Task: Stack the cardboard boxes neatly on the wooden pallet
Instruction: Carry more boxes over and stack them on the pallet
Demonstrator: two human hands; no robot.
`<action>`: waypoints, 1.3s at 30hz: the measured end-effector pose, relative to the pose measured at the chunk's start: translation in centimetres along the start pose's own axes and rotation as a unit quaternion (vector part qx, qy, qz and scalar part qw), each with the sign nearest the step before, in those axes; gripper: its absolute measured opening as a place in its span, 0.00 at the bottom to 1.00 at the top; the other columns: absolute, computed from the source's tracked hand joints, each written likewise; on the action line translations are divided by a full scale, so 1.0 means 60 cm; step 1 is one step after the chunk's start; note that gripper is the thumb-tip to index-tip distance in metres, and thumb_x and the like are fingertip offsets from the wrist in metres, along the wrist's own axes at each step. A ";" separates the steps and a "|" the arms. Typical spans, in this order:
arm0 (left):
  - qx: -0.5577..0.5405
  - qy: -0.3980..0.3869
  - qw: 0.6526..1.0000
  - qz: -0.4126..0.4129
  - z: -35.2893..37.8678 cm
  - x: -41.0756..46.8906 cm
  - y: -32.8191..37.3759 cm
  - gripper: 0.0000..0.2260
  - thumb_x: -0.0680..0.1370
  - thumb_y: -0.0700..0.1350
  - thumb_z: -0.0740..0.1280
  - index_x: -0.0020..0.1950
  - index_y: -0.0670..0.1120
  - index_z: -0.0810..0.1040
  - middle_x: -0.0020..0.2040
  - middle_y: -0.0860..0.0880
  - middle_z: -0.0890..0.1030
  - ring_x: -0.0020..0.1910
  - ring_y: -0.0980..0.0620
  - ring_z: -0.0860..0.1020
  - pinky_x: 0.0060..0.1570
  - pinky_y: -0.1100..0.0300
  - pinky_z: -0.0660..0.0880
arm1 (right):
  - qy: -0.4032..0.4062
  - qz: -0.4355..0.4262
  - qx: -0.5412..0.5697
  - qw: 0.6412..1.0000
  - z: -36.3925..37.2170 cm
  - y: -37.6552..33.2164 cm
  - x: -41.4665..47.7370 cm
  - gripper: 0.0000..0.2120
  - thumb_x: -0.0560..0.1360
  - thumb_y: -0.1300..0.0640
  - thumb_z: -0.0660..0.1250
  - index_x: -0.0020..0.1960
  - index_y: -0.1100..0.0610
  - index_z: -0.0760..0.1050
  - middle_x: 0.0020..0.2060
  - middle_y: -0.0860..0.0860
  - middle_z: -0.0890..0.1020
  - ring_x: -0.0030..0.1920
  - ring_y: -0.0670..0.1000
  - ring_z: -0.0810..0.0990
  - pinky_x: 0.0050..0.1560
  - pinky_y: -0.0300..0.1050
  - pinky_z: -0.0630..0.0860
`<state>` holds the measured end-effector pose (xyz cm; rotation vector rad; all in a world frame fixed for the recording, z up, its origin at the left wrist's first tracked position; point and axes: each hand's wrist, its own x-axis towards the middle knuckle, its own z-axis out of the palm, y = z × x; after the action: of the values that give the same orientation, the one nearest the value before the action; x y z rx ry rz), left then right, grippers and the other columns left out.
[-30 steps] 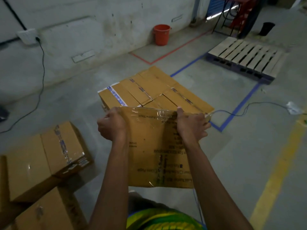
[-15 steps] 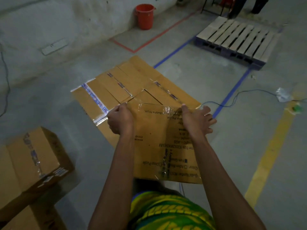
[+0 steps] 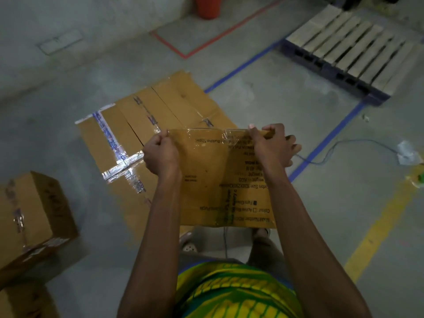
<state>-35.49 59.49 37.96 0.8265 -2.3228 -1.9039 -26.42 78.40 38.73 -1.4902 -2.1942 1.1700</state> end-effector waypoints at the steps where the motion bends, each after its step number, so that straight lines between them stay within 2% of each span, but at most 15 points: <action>1: -0.008 0.008 1.000 -0.003 0.030 0.001 -0.001 0.06 0.78 0.45 0.70 0.49 0.51 0.87 0.41 0.59 0.84 0.36 0.62 0.76 0.41 0.59 0.76 | -0.013 -0.012 -0.003 1.000 0.002 -0.004 0.043 0.20 0.72 0.32 0.69 0.56 0.42 0.73 0.61 0.52 0.70 0.68 0.57 0.63 0.64 0.61 0.66; 4: -0.027 0.057 0.998 -0.004 0.116 -0.009 0.006 0.07 0.77 0.43 0.68 0.47 0.52 0.86 0.38 0.60 0.82 0.36 0.63 0.75 0.36 0.63 0.73 | -0.064 -0.042 -0.009 0.997 0.009 -0.021 0.165 0.20 0.71 0.33 0.70 0.56 0.42 0.73 0.63 0.53 0.70 0.69 0.58 0.63 0.63 0.59 0.66; 7: -0.052 0.096 0.993 -0.037 0.189 -0.024 0.021 0.05 0.76 0.43 0.70 0.47 0.49 0.86 0.37 0.56 0.81 0.38 0.57 0.76 0.35 0.62 0.71 | -0.120 -0.055 -0.029 0.991 0.001 -0.040 0.265 0.21 0.71 0.33 0.71 0.56 0.44 0.74 0.64 0.54 0.70 0.70 0.59 0.63 0.65 0.60 0.67; 13: -0.060 0.137 0.981 -0.125 0.269 -0.053 -0.007 0.05 0.74 0.46 0.72 0.49 0.49 0.85 0.46 0.49 0.85 0.48 0.48 0.83 0.49 0.47 0.83 | -0.199 -0.092 -0.081 0.972 0.005 -0.040 0.378 0.19 0.72 0.36 0.71 0.57 0.45 0.75 0.65 0.55 0.70 0.69 0.59 0.64 0.65 0.58 0.67; 16: -0.054 0.138 0.981 -0.127 0.298 -0.070 -0.028 0.08 0.79 0.44 0.70 0.56 0.48 0.84 0.49 0.51 0.84 0.47 0.53 0.81 0.47 0.55 0.81 | -0.221 -0.093 -0.102 0.965 0.007 -0.029 0.416 0.19 0.73 0.36 0.70 0.57 0.46 0.76 0.65 0.55 0.70 0.69 0.59 0.64 0.64 0.58 0.67; 19: -0.061 0.139 0.982 -0.114 0.321 -0.076 -0.026 0.07 0.80 0.44 0.69 0.57 0.48 0.83 0.47 0.53 0.82 0.44 0.57 0.78 0.41 0.62 0.75 | -0.241 -0.099 -0.124 0.957 0.004 -0.030 0.451 0.19 0.74 0.36 0.69 0.58 0.47 0.75 0.66 0.55 0.70 0.69 0.59 0.64 0.64 0.58 0.67; 23: -0.050 0.133 0.984 -0.112 0.348 -0.068 -0.007 0.08 0.78 0.45 0.71 0.56 0.46 0.82 0.46 0.51 0.82 0.41 0.56 0.77 0.39 0.61 0.73 | -0.275 -0.095 -0.142 0.946 0.004 -0.043 0.491 0.23 0.74 0.36 0.68 0.62 0.49 0.73 0.67 0.55 0.69 0.70 0.59 0.65 0.66 0.58 0.67; 25: -0.044 0.132 0.982 -0.127 0.356 -0.057 -0.003 0.10 0.77 0.47 0.72 0.56 0.45 0.82 0.49 0.49 0.83 0.43 0.55 0.78 0.40 0.59 0.75 | -0.298 -0.091 -0.139 0.940 0.010 -0.045 0.515 0.26 0.74 0.35 0.68 0.63 0.51 0.73 0.65 0.55 0.72 0.67 0.59 0.69 0.66 0.58 0.70; 27: -0.045 0.129 0.978 -0.155 0.361 -0.047 -0.005 0.09 0.76 0.48 0.73 0.53 0.46 0.82 0.50 0.46 0.83 0.47 0.50 0.80 0.45 0.53 0.79 | -0.325 -0.062 -0.100 0.938 0.017 -0.044 0.541 0.25 0.72 0.34 0.69 0.59 0.52 0.74 0.58 0.53 0.77 0.61 0.58 0.75 0.61 0.56 0.75; 29: -0.037 0.123 0.975 -0.181 0.364 -0.039 -0.015 0.05 0.75 0.47 0.73 0.46 0.47 0.82 0.48 0.45 0.83 0.51 0.45 0.81 0.52 0.46 0.80 | -0.370 -0.014 -0.023 0.929 0.019 -0.043 0.561 0.18 0.75 0.40 0.70 0.51 0.53 0.72 0.48 0.51 0.77 0.54 0.55 0.76 0.54 0.51 0.75; 31: -0.025 0.112 0.972 -0.206 0.368 -0.037 -0.024 0.03 0.74 0.45 0.73 0.44 0.46 0.82 0.46 0.46 0.82 0.50 0.44 0.81 0.51 0.47 0.79 | -0.410 0.059 0.024 0.910 0.024 -0.039 0.574 0.12 0.80 0.46 0.68 0.56 0.53 0.72 0.48 0.51 0.76 0.52 0.55 0.75 0.51 0.49 0.71; 33: -0.018 0.105 0.968 -0.229 0.372 -0.033 -0.033 0.04 0.74 0.45 0.73 0.45 0.46 0.83 0.45 0.46 0.82 0.47 0.47 0.79 0.46 0.50 0.77 | -0.456 0.143 0.056 0.877 0.030 -0.026 0.580 0.15 0.81 0.47 0.66 0.62 0.56 0.73 0.51 0.52 0.80 0.50 0.55 0.79 0.45 0.48 0.75; 35: -0.015 0.102 0.966 -0.238 0.373 -0.023 -0.035 0.05 0.74 0.45 0.73 0.46 0.45 0.83 0.45 0.46 0.81 0.45 0.49 0.77 0.44 0.52 0.73 | -0.483 0.217 0.093 0.843 0.043 -0.014 0.584 0.20 0.81 0.46 0.66 0.67 0.57 0.74 0.54 0.57 0.84 0.52 0.60 0.84 0.43 0.52 0.82; 37: -0.023 0.098 0.964 -0.246 0.368 -0.005 -0.034 0.07 0.73 0.46 0.73 0.47 0.45 0.83 0.46 0.46 0.82 0.46 0.48 0.77 0.45 0.51 0.73 | -0.486 0.243 0.104 0.833 0.057 -0.012 0.591 0.22 0.80 0.44 0.65 0.69 0.55 0.76 0.54 0.58 0.86 0.51 0.61 0.86 0.46 0.54 0.83; 39: -0.035 0.094 0.961 -0.256 0.364 0.023 -0.030 0.11 0.70 0.48 0.75 0.49 0.45 0.83 0.49 0.45 0.83 0.48 0.46 0.79 0.45 0.51 0.74 | -0.486 0.243 0.106 0.833 0.071 -0.020 0.601 0.22 0.81 0.43 0.64 0.69 0.55 0.77 0.50 0.56 0.87 0.46 0.58 0.87 0.45 0.52 0.82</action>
<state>-43.48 78.46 30.36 1.6493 -2.0527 -1.9399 -45.97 107.35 28.65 -1.5821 -2.0499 2.7350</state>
